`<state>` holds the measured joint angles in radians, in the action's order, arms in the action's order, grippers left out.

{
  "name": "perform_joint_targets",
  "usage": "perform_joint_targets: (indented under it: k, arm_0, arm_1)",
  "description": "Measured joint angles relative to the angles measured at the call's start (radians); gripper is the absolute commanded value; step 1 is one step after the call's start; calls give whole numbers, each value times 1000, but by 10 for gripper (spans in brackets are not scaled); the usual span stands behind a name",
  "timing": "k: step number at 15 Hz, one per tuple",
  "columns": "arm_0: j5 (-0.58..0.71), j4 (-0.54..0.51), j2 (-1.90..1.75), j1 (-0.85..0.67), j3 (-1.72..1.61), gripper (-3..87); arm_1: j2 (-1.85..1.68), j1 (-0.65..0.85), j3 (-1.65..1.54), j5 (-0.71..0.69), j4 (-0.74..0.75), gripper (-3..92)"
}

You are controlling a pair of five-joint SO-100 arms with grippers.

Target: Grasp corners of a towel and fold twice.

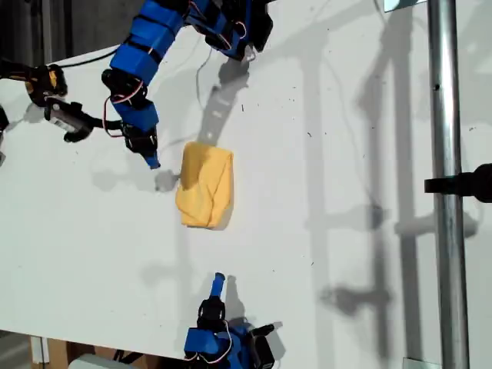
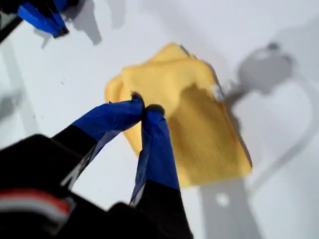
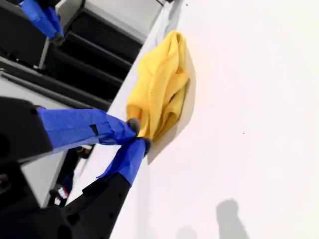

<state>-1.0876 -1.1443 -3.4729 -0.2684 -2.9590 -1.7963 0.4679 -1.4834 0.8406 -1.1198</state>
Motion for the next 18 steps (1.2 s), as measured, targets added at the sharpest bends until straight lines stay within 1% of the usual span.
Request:
perform_joint_targets:
  k: [2, 3, 4, 6, 7, 9, 10, 11, 12, 14, 15, 16, 17, 18]
  arm_0:
    - [35, 20, 0, 3, -31, 12]
    - [66, 29, 0, 14, -54, 23]
    - [75, 41, 0, 23, -75, 37]
    - [80, 71, 0, 44, -120, 78]
    - [78, 84, 0, 58, -135, 83]
    - [35, 89, 0, 94, -149, 68]
    - [3, 84, 0, 101, -153, 68]
    - [-58, 61, 0, 101, -155, 68]
    - [-158, 26, 0, 98, -155, 70]
    - [-489, -114, -2, 28, -155, 70]
    - [-534, -137, -2, -20, -155, 67]
    - [-428, -140, -2, -40, -155, 67]
    - [-195, -141, -3, -44, -155, 67]
    - [8, -141, -3, -35, -155, 67]
  arm_1:
    - [-318, 5, -321, 57, -106, -2]
    - [-485, 0, -497, 104, -130, -2]
    - [-653, -2, -675, 176, -138, -2]
    - [-999, -80, -1022, 325, -152, -2]
    - [-1154, -107, -1154, 391, -176, -2]
    - [-1416, -156, -1315, 491, -253, -2]
    - [-1457, -153, -1364, 515, -282, 0]
    - [-1466, -166, -1399, 543, -291, 24]
    - [-1482, -181, -1411, 612, -299, 34]
    - [-1486, -172, -1413, 638, -370, 43]
    - [-1486, -175, -1410, 640, -385, 43]
    - [-1486, -175, -1410, 640, -387, 43]
    - [-1486, -175, -1410, 640, -388, 43]
    - [-1486, -175, -1410, 640, -388, 43]
